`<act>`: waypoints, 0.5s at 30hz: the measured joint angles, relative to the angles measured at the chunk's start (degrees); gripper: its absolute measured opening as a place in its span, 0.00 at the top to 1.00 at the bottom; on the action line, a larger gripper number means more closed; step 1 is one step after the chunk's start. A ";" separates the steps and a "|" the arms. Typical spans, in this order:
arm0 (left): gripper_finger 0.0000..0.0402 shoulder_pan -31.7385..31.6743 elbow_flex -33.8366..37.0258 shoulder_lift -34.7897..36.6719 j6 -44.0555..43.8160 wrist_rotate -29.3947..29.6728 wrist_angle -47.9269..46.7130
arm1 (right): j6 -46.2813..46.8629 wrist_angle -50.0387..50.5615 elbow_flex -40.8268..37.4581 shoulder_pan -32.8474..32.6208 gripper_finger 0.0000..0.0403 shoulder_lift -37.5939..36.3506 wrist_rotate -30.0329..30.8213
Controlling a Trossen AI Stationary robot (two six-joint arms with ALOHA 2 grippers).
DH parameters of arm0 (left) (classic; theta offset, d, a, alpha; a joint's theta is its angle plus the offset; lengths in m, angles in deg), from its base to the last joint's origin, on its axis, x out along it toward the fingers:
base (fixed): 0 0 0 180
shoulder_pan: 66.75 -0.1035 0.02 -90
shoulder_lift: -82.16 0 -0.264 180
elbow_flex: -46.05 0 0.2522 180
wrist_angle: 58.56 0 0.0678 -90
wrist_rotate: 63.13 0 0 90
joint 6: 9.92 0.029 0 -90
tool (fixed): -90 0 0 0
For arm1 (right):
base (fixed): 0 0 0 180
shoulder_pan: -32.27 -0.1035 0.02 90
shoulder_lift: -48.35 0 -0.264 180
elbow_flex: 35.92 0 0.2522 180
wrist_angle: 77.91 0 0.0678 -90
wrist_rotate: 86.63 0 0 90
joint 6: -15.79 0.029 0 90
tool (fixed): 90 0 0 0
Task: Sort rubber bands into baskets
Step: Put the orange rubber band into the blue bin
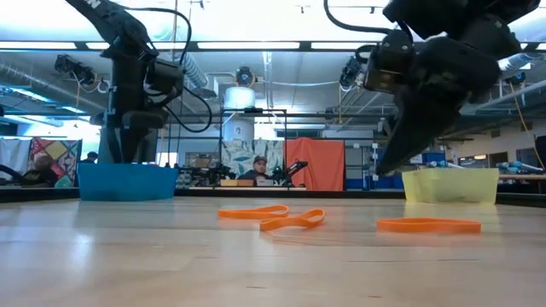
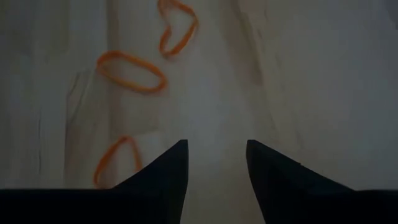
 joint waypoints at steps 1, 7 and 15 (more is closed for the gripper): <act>0.48 0.00 -0.54 0.00 -0.08 -0.35 -0.98 | 0.63 0.72 0.00 -0.08 0.56 0.00 -0.44; 0.46 0.04 -6.03 0.78 -3.59 1.31 -7.96 | -3.91 -0.59 -0.02 -3.48 0.51 2.08 -4.43; 0.46 4.90 -15.10 5.40 -7.50 1.35 -10.52 | -10.91 -2.17 1.08 -8.53 0.50 10.03 0.12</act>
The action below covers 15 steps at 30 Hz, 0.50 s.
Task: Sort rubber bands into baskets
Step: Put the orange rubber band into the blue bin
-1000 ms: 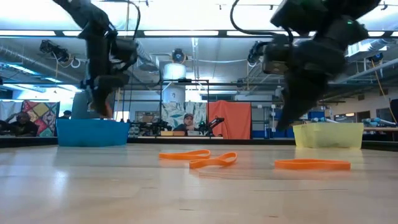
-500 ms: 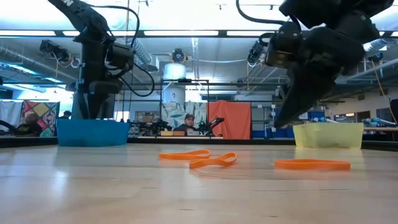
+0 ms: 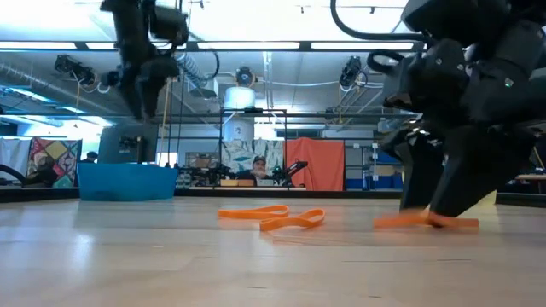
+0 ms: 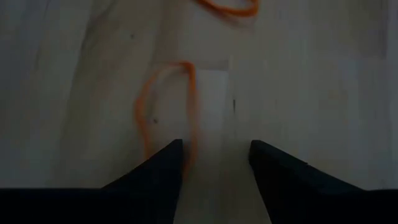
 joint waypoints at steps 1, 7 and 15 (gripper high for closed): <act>0.46 0.96 -0.78 0.45 -1.07 0.02 0.00 | -0.22 -0.32 0.26 -0.26 0.50 0.62 1.14; 0.46 7.06 -2.96 1.52 -4.69 0.01 -0.16 | -4.35 -2.46 0.83 -0.81 0.61 2.48 3.36; 0.46 12.90 -2.80 1.51 -8.75 -1.92 2.57 | -2.76 -3.55 0.81 -0.41 0.97 2.80 3.36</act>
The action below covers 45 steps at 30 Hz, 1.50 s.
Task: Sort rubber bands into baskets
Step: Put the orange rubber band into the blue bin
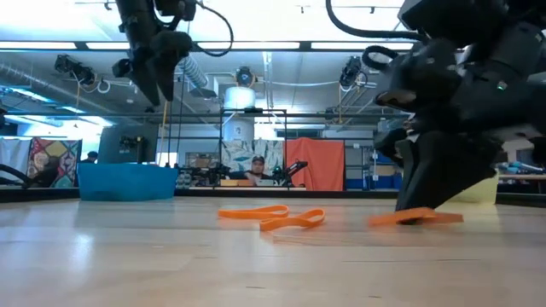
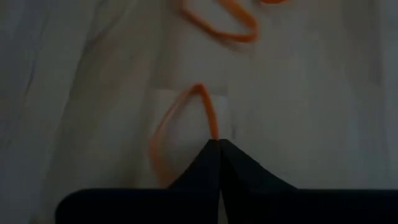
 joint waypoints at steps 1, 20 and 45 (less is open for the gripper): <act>0.46 0.44 0.00 0.00 0.00 -0.03 0.02 | 2.63 -0.12 -0.01 0.24 0.97 0.02 0.70; 0.46 12.45 0.07 0.33 0.88 -8.72 25.61 | 2.82 0.16 13.39 7.71 0.99 -6.29 16.63; 0.46 28.05 0.07 -3.41 3.81 -10.93 48.49 | -17.32 11.78 37.94 6.60 0.99 -6.45 24.14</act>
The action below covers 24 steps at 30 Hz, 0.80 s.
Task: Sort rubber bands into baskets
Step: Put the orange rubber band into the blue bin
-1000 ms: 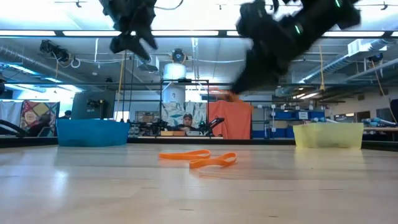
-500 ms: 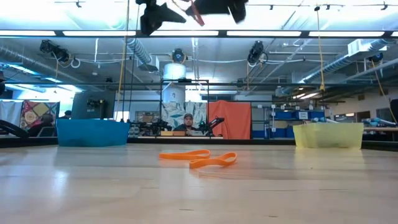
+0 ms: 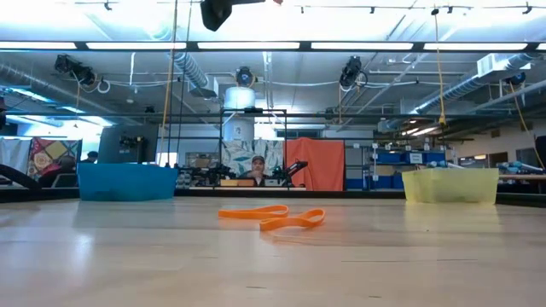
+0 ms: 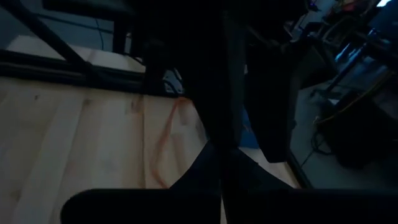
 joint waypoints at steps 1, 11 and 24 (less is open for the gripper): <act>0.46 0.12 0.00 0.00 0.73 0.33 0.13 | -0.52 0.17 0.04 -0.17 0.99 0.00 0.46; 0.46 0.32 0.02 -0.18 4.84 0.46 -4.68 | -0.97 1.89 0.22 -2.04 0.99 -0.37 12.86; 0.48 0.25 0.02 -0.10 2.51 0.83 -2.71 | -1.15 1.97 0.22 -1.44 0.99 -1.11 13.83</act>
